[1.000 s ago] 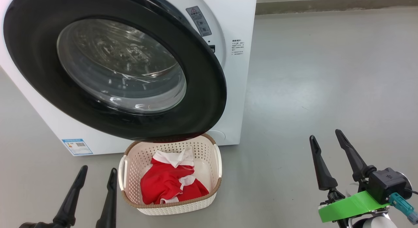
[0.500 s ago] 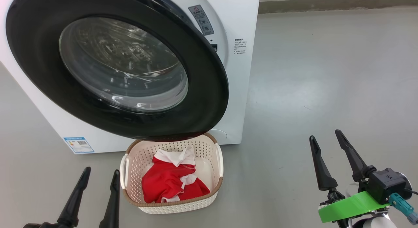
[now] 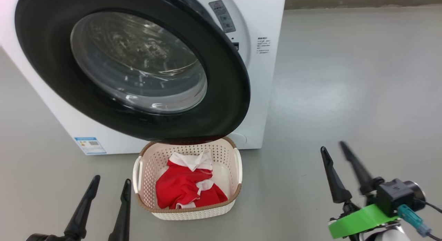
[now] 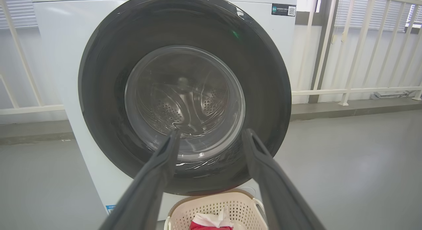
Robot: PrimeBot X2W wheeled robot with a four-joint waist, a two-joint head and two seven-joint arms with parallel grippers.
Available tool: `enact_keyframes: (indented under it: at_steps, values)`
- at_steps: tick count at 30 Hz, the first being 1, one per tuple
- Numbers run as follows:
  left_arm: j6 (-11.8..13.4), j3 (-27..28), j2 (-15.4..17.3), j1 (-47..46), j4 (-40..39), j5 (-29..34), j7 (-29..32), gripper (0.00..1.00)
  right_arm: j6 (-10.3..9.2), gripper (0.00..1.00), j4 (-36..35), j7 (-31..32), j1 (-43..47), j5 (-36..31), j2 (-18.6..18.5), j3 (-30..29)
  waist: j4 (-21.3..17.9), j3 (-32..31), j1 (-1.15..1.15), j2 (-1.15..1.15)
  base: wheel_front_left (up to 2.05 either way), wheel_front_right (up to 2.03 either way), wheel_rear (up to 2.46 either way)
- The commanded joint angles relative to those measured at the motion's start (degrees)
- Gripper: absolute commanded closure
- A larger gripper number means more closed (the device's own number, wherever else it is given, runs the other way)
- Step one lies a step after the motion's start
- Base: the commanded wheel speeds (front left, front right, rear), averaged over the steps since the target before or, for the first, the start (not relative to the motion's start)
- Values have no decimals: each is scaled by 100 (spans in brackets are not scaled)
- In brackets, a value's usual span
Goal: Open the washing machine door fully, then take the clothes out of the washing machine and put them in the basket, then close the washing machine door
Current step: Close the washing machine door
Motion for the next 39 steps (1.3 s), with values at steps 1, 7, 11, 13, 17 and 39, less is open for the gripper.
enact_keyframes:
  at_steps: [1, 7, 11, 13, 17, 39]
  values:
    - [-48, 142, 10, -171, -227, 85, -69, 0, 12, 100, -4, -36, -357, -96, -19, 301, 160, 127, 0, 0, 0, 0, 0]
    - [-69, 42, -42, -252, -295, 112, -69, 0, 12, 100, 271, -36, -765, -140, -19, 576, 421, 339, 0, 0, 0, 0, 0]
    - [-89, -53, -82, -350, -324, 117, -69, 0, 12, 100, 567, -36, -1158, -194, -19, 782, 668, 535, 0, 0, 0, 0, 0]
    - [-99, -102, -103, -404, -360, 116, -69, 0, 12, 100, 719, -36, -1387, -241, -19, 864, 794, 643, 0, 0, 0, 0, 0]
    - [-117, -207, -137, -530, -404, 121, -69, 0, 12, 100, 1063, -36, -1869, -316, -19, 1002, 1031, 864, 0, 0, 0, 0, 0]
    - [-158, -545, -404, -996, -286, 40, -69, 0, 12, 100, 2279, -36, -4143, -313, -443, 857, 1886, 1720, 0, 0, 0, 0, 0]
